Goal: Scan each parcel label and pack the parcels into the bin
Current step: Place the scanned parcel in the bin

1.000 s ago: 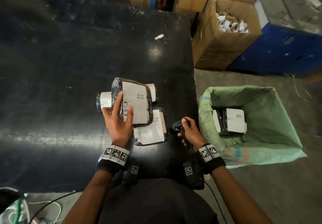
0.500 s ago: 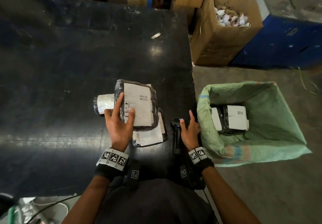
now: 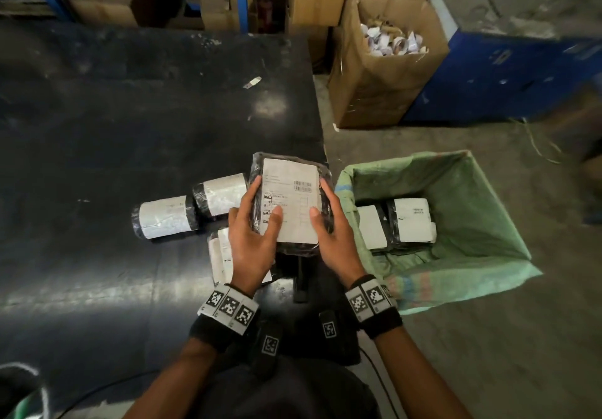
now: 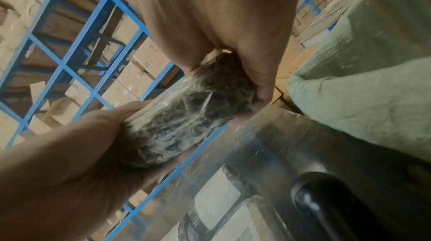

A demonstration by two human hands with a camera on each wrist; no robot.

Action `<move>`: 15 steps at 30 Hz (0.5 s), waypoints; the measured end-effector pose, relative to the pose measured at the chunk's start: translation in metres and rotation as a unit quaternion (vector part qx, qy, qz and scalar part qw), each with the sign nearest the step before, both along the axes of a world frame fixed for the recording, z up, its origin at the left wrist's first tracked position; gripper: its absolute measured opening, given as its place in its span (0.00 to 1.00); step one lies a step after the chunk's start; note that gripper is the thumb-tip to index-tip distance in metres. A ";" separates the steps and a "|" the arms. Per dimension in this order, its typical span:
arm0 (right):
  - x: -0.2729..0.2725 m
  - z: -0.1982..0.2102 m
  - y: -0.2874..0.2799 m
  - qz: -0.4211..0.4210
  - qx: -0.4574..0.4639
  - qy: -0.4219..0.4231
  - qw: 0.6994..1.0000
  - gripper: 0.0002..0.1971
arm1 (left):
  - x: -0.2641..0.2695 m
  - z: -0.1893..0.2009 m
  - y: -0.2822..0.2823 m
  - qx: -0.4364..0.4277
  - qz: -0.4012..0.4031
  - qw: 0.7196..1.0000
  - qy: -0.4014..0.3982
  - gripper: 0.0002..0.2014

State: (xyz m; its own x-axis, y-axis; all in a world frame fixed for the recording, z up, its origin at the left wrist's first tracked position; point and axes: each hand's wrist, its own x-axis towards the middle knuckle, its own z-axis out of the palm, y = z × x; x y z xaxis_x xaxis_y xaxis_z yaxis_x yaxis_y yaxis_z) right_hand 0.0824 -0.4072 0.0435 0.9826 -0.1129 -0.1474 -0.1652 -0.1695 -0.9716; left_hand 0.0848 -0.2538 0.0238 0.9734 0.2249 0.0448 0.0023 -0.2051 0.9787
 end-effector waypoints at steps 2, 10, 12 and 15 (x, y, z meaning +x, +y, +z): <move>-0.003 0.004 -0.024 -0.012 -0.001 0.002 1.000 0.27 | -0.003 -0.001 -0.022 -0.005 -0.024 1.000 0.005 0.30; -0.021 0.015 -0.172 -0.053 -0.082 0.023 0.995 0.27 | -0.005 -0.001 -0.125 0.227 -0.142 0.963 0.036 0.31; -0.014 0.006 -0.213 -0.041 -0.128 0.051 0.990 0.27 | 0.001 -0.013 -0.148 0.276 -0.164 0.946 0.038 0.35; 0.014 -0.009 -0.259 -0.010 -0.176 0.151 0.973 0.27 | 0.008 -0.044 -0.178 0.362 -0.189 0.912 0.046 0.37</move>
State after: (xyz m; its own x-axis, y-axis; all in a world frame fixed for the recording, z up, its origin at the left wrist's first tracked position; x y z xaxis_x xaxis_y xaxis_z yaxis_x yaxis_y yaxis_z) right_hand 0.0967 -0.6664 0.0343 0.8975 -0.2268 -0.3782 -0.4409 -0.4765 -0.7606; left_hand 0.0928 -0.4321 -0.0200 0.9822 -0.1841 -0.0379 -0.1274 -0.8000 0.5863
